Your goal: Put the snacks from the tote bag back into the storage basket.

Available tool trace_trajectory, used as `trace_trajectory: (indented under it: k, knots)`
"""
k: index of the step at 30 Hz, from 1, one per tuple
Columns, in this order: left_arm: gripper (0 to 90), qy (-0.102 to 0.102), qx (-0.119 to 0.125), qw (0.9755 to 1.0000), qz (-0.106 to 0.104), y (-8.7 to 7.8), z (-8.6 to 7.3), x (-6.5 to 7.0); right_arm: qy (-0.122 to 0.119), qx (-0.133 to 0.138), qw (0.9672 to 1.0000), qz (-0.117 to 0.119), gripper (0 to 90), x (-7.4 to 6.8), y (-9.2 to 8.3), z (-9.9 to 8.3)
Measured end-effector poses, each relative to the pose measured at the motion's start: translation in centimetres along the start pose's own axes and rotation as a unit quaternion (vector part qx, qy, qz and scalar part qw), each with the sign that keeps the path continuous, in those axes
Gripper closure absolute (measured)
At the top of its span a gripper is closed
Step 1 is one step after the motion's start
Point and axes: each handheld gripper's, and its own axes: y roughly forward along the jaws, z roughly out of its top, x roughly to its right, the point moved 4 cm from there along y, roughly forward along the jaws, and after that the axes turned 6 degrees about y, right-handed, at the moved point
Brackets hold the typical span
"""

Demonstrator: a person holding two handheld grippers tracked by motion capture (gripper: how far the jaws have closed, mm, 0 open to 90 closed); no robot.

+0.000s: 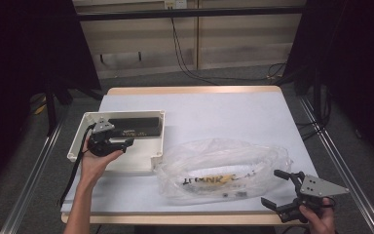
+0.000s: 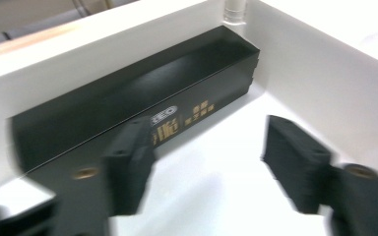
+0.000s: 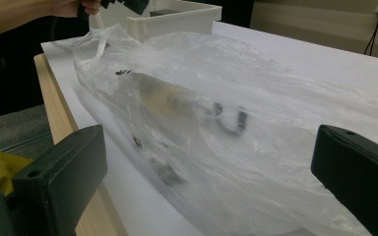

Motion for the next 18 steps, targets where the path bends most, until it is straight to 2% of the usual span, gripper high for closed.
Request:
trace_trajectory:
  k: [2, 3, 4, 8, 11, 18]
  knots:
    - [21.8, 0.001, 0.004, 1.0, 0.009, -0.7, 0.0, 0.0, 0.002, 0.0, 1.0, -0.001, 0.1, 0.0, 0.0, 0.0]
    - [16.7, 0.007, 0.003, 0.9998, 0.019, -1.2, -0.1, 0.0, 0.001, 0.0, 1.0, -0.002, 0.1, 0.0, 0.0, 0.0]
    - [11.7, 0.016, 0.002, 0.9997, 0.021, -1.5, -0.2, 0.0, 0.001, -0.001, 1.0, -0.006, 0.1, 0.1, 0.0, 0.0]
    - [6.5, 0.007, 0.007, 0.9995, 0.029, -2.9, -0.7, -0.2, -0.001, 0.0, 1.0, -0.008, 0.1, 0.1, 0.0, 0.0]
    - [5.1, 0.008, 0.008, 0.9996, 0.027, -3.7, -1.0, -0.2, 0.002, 0.0, 1.0, -0.008, 0.1, 0.1, 0.0, 0.0]
    - [3.0, 0.025, 0.03, 0.9992, 0.012, -5.8, -1.4, 0.9, 0.003, 0.0, 0.9999, -0.013, 0.1, 0.2, -0.1, 0.0]
